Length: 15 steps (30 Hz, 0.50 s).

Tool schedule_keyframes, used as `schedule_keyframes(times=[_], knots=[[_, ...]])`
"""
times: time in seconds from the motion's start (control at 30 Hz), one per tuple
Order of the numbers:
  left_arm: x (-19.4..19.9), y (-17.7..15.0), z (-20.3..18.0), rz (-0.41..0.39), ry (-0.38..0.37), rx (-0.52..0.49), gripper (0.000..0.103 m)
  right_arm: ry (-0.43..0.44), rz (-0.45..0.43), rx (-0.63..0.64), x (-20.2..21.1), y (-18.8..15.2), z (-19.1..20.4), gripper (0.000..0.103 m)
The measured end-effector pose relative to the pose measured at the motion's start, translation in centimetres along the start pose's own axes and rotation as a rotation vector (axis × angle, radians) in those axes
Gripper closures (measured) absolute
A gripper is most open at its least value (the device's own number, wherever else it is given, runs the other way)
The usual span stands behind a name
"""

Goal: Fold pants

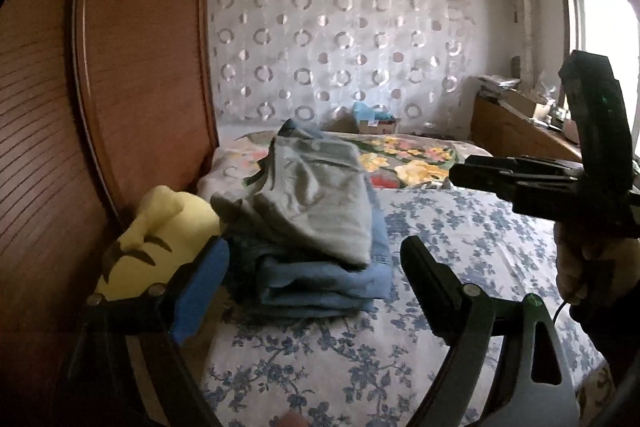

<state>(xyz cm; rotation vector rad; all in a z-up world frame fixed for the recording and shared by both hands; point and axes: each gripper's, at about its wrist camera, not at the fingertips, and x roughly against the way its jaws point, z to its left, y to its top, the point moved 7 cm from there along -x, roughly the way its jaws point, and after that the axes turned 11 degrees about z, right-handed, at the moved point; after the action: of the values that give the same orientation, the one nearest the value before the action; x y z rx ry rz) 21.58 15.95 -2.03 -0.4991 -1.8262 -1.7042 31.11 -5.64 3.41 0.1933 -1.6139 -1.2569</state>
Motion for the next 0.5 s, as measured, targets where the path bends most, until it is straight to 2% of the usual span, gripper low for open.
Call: schedule_keyframes(times=[0.13, 0.3, 0.5], knots=[[1.5, 0.1, -0.6, -0.024, -0.022, 0.002, 0.015, -0.028, -0.029, -0.01, 2.7, -1.4, 1.2, 0.055], [3.4, -0.2, -2.0, -0.052, -0.106, -0.007, 0.015, -0.071, -0.053, -0.033, 5.5, -3.2, 2.1, 0.051], [4.9, -0.7, -4.0, -0.06, -0.131, -0.053, 0.015, -0.113, -0.075, -0.062, 7.8, -4.9, 3.0, 0.049]])
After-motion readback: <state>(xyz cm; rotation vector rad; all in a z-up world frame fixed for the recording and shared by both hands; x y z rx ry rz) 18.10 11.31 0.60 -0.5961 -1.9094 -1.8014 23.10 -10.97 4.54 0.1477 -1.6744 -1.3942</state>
